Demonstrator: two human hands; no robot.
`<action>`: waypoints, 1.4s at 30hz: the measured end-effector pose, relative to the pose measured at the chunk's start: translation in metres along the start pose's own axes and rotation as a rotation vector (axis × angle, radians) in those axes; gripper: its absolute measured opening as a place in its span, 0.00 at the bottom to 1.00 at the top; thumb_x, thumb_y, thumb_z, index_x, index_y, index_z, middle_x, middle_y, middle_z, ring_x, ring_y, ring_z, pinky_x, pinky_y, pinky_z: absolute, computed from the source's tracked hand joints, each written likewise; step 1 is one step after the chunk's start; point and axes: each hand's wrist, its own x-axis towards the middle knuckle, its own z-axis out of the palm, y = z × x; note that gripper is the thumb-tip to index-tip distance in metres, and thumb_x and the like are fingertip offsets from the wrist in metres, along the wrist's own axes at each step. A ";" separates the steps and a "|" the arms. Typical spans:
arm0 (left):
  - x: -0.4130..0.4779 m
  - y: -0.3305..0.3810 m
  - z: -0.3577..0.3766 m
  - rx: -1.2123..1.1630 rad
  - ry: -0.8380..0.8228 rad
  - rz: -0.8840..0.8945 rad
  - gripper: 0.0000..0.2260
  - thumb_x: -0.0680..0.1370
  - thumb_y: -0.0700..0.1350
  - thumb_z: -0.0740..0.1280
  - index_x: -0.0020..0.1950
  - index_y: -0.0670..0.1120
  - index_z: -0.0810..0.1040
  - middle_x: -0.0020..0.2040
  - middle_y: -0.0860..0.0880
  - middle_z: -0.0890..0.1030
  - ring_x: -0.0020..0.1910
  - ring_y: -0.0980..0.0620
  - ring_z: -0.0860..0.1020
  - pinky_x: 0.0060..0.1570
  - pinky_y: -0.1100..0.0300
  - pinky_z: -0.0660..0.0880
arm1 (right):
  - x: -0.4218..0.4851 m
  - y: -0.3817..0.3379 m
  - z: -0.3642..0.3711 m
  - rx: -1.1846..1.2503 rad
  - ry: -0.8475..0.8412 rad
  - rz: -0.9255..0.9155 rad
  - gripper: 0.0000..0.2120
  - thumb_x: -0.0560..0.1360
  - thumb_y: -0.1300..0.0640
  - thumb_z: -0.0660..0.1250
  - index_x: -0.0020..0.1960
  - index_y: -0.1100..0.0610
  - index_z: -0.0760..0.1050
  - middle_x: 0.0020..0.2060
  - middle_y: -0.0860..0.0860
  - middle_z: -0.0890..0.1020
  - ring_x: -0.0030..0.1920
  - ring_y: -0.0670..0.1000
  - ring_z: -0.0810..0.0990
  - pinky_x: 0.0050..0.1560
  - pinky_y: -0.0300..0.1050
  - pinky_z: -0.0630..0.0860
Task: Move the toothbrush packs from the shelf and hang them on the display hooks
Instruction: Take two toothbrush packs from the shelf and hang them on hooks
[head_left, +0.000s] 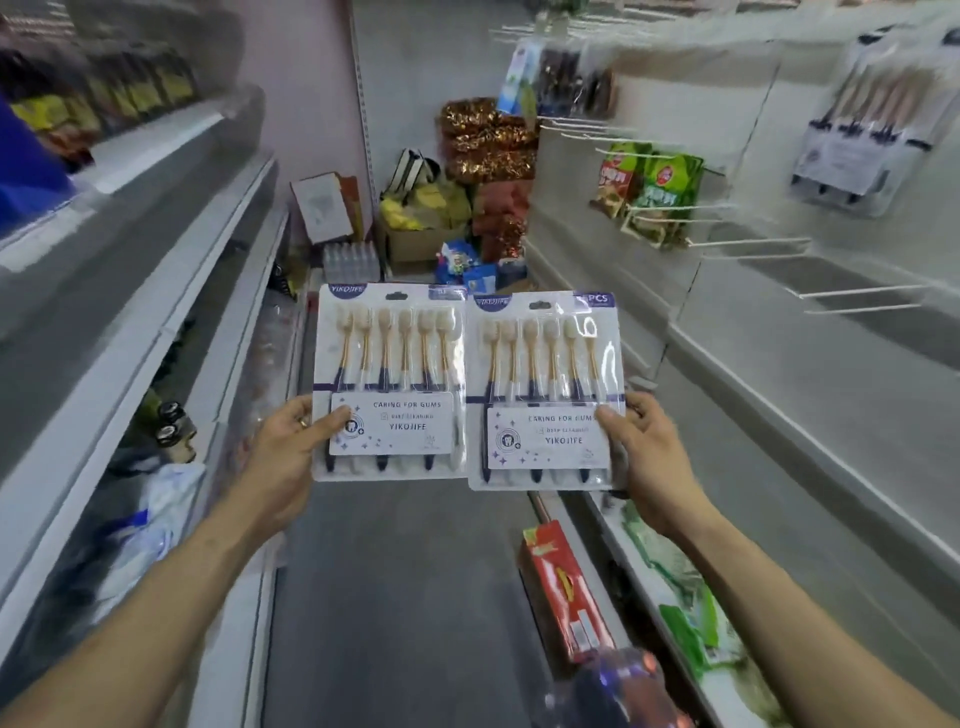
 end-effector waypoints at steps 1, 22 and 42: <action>0.029 -0.001 0.003 -0.004 -0.023 -0.008 0.20 0.77 0.40 0.73 0.67 0.36 0.78 0.60 0.37 0.85 0.63 0.37 0.83 0.67 0.40 0.76 | 0.016 -0.001 0.005 0.009 0.043 -0.007 0.09 0.85 0.59 0.65 0.64 0.55 0.71 0.51 0.56 0.89 0.50 0.56 0.89 0.42 0.47 0.86; 0.387 0.032 0.253 -0.093 -0.721 -0.029 0.25 0.72 0.46 0.76 0.67 0.37 0.79 0.59 0.37 0.86 0.54 0.41 0.86 0.50 0.49 0.86 | 0.184 -0.071 -0.042 0.048 0.703 -0.265 0.10 0.85 0.57 0.65 0.65 0.54 0.71 0.54 0.53 0.88 0.52 0.54 0.88 0.42 0.54 0.85; 0.519 0.051 0.492 -0.280 -1.076 -0.051 0.21 0.77 0.44 0.71 0.69 0.39 0.78 0.63 0.39 0.85 0.64 0.38 0.82 0.63 0.41 0.80 | 0.257 -0.169 -0.069 -0.121 1.083 -0.494 0.09 0.84 0.56 0.65 0.64 0.52 0.73 0.55 0.56 0.87 0.54 0.61 0.87 0.42 0.60 0.84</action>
